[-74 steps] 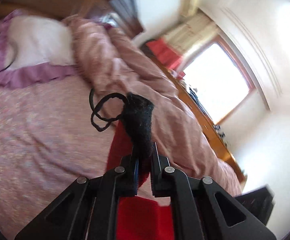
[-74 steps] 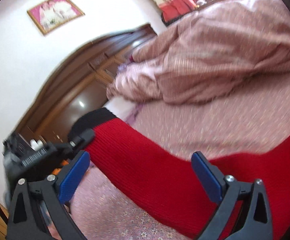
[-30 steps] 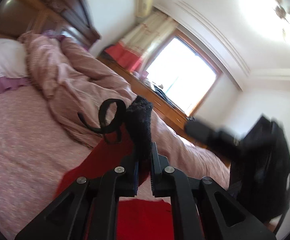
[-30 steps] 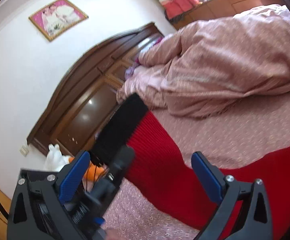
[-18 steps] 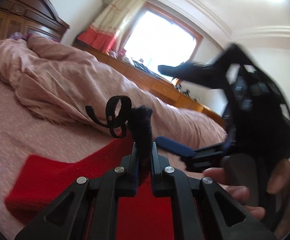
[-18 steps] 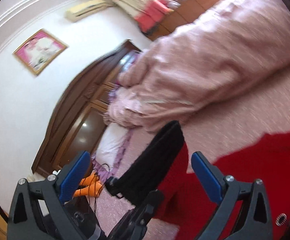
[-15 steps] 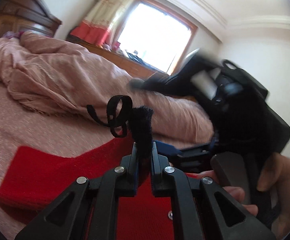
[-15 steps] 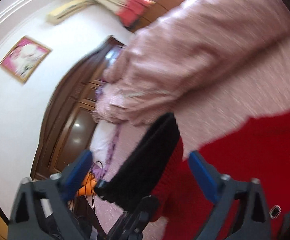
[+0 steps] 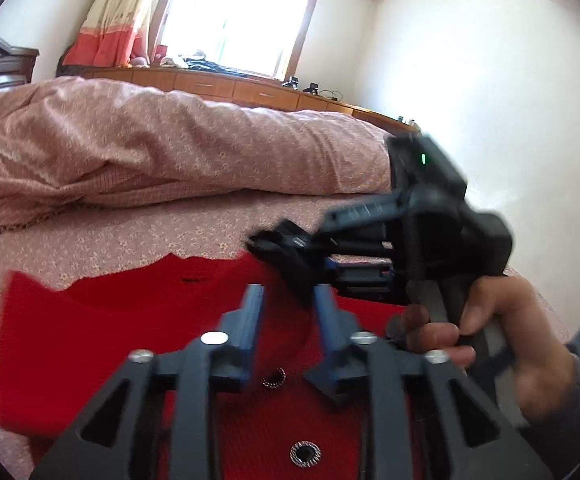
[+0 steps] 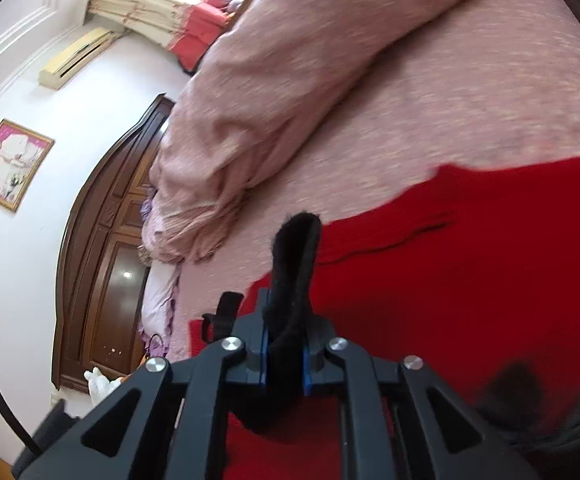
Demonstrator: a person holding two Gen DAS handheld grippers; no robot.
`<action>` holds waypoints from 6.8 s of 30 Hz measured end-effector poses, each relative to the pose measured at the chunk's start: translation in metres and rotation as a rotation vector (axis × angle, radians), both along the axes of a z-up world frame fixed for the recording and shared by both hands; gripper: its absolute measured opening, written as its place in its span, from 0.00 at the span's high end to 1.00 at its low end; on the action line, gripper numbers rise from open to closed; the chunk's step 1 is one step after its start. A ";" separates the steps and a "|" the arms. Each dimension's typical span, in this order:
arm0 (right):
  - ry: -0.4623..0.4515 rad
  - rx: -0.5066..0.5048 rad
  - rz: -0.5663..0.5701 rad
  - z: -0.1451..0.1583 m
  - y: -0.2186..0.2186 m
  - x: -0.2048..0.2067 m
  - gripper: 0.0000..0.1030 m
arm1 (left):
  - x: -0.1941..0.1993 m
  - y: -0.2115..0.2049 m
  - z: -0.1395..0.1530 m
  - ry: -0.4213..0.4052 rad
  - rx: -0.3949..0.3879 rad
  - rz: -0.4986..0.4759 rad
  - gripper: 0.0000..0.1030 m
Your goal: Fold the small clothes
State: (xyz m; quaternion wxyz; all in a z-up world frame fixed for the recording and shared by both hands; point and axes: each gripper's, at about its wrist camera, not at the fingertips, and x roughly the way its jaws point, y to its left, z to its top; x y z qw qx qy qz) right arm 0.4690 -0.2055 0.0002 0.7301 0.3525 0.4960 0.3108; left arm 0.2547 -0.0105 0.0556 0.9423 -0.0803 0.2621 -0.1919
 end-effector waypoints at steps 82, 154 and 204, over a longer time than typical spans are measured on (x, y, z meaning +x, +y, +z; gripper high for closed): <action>-0.178 -0.342 -0.136 0.000 -0.048 -0.083 0.11 | 0.005 0.227 -0.077 0.403 -0.120 0.450 0.60; -0.294 -0.335 0.265 -0.021 0.199 -0.168 0.78 | 0.054 0.216 -0.068 0.454 -0.192 0.263 0.89; -0.144 -0.205 -0.628 -0.006 -0.429 -0.166 0.32 | -0.002 -0.143 -0.045 0.238 0.145 0.216 0.67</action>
